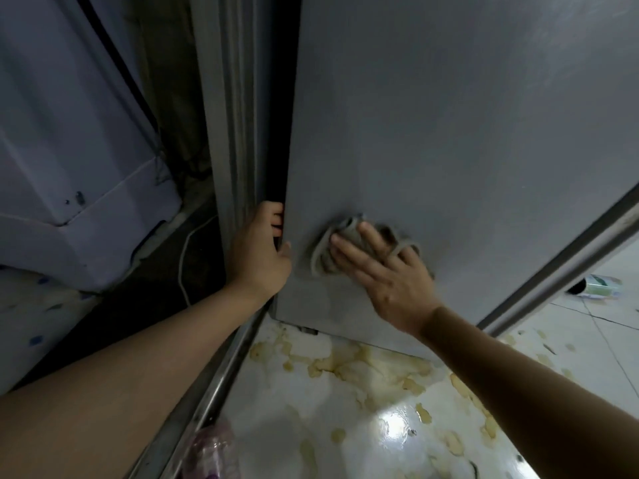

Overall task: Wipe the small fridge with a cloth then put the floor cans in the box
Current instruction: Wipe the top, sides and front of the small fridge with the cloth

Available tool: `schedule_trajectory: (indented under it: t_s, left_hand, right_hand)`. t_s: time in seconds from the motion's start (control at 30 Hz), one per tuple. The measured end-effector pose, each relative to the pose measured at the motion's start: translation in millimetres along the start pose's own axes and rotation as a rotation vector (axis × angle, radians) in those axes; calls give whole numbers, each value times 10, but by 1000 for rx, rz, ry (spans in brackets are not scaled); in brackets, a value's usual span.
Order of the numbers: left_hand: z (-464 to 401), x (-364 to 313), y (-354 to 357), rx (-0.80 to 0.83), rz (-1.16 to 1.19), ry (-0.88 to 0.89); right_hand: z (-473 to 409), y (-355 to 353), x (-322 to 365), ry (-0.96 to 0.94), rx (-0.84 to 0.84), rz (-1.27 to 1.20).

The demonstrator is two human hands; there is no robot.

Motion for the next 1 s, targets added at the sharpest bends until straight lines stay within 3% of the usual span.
schedule_trajectory:
  t_s: [0.07,0.13,0.33,0.43,0.57,0.63,0.7,0.87,1.0]
  left_hand:
    - [7,9,-3,35,29,-6]
    - [12,24,-5,89,43,-12]
    - [19,98,-108,163,154,2]
    - [9,164,-200,105,147,18]
    - [54,336,-232,79,113,-12]
    - [93,419,-264,54,110,-27]
    - [128,483,-315,20,133,-43]
    - [153,604,-391,-36,151,-76]
    - [193,692,-373,-54,164,-78]
  right_hand:
    - [22,183,209,-84,207,42]
    - [6,165,214,-60,253,45]
    - [-506,-458,-314,174,-143,-79]
    - [-590,-387,-189,195,-190,-19]
    - [-496,170,519,-167,194,116]
    - [-496,238,586,-169,314,148]
    - [-552,130,501,-150,262,165]
    - [-962,-506,-53,54,-133,22]
    - [-1021,-445,54,37,-163,50]
Point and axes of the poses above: each hand's wrist, its own z-axis away from the middle knuckle, its own y-axis out of the palm, x = y × z, the point moved 8 cm from there along -z, towards the middle knuckle, and after that the axes turned 9 degrees about x, right-handed, at the moved point
